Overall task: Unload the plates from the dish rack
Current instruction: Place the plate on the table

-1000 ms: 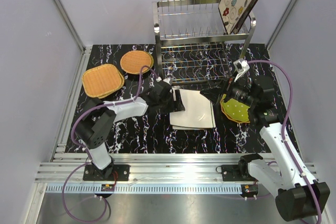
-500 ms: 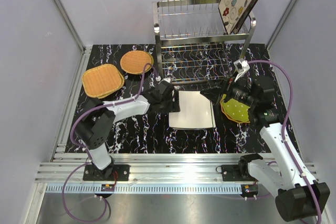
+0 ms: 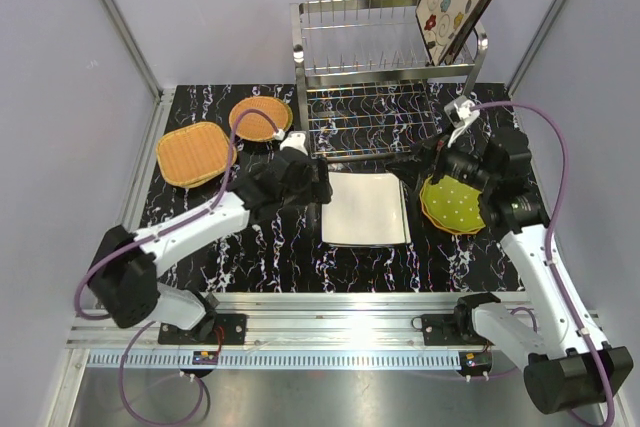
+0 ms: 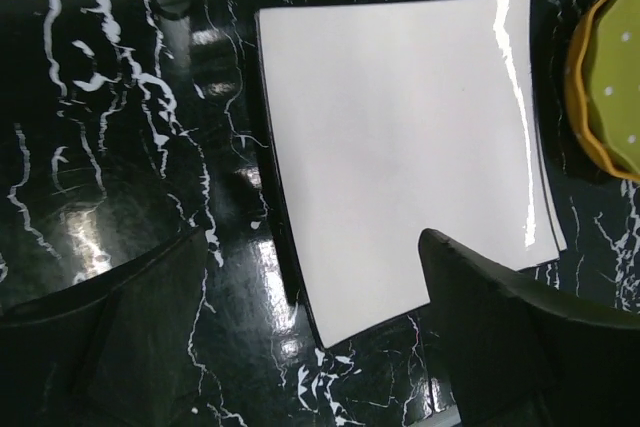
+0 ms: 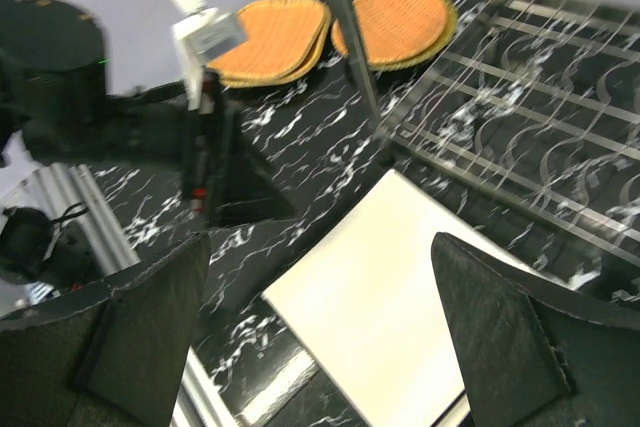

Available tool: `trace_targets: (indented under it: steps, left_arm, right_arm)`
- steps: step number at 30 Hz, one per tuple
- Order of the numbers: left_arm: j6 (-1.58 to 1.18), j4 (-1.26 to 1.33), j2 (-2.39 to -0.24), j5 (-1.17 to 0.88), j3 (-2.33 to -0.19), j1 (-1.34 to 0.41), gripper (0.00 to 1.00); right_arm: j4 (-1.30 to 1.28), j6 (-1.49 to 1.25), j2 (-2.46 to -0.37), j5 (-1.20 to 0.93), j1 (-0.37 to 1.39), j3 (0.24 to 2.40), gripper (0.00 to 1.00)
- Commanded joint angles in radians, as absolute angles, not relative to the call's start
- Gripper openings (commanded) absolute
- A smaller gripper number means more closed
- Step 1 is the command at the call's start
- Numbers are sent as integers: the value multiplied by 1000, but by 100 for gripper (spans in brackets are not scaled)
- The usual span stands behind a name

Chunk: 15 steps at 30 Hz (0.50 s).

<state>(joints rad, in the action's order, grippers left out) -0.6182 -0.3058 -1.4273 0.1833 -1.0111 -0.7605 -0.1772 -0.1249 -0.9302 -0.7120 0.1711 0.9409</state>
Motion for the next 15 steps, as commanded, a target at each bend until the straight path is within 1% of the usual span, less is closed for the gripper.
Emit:
trace_targets:
  steps: [1, 3, 4, 5, 7, 8, 9, 11, 15]
  left_arm:
    - [-560, -322, -1318, 293, -985, -765, 95]
    - [-549, -339, -1241, 336, -966, -764, 99]
    - [-525, -342, -1215, 347, -960, -764, 99]
    - [-516, -350, -1186, 362, -951, -764, 99]
    - [-505, -382, -1114, 419, -946, -764, 99]
    - [-506, -397, -1089, 443, -946, -764, 99]
    - [-512, -434, -1045, 490, -948, -762, 99]
    - [-526, -468, -1002, 531, -948, -761, 99]
    - [-535, -531, -890, 593, -939, -758, 99]
  right_arm:
    - [-227, -34, -963, -643, 166, 1075, 100]
    - [-248, -46, -1000, -582, 166, 1144, 100]
    - [-253, -61, -1014, -548, 166, 1170, 100]
    - [-258, -83, -1046, -470, 164, 1198, 100]
    - [-285, -138, -1083, -395, 166, 1296, 100]
    - [-302, -156, -1126, -320, 166, 1334, 100]
    - [-334, -176, -1149, -289, 166, 1417, 99]
    - [-362, -235, -1212, -217, 166, 1498, 100]
    - [-454, -320, -1314, -184, 164, 1733, 100]
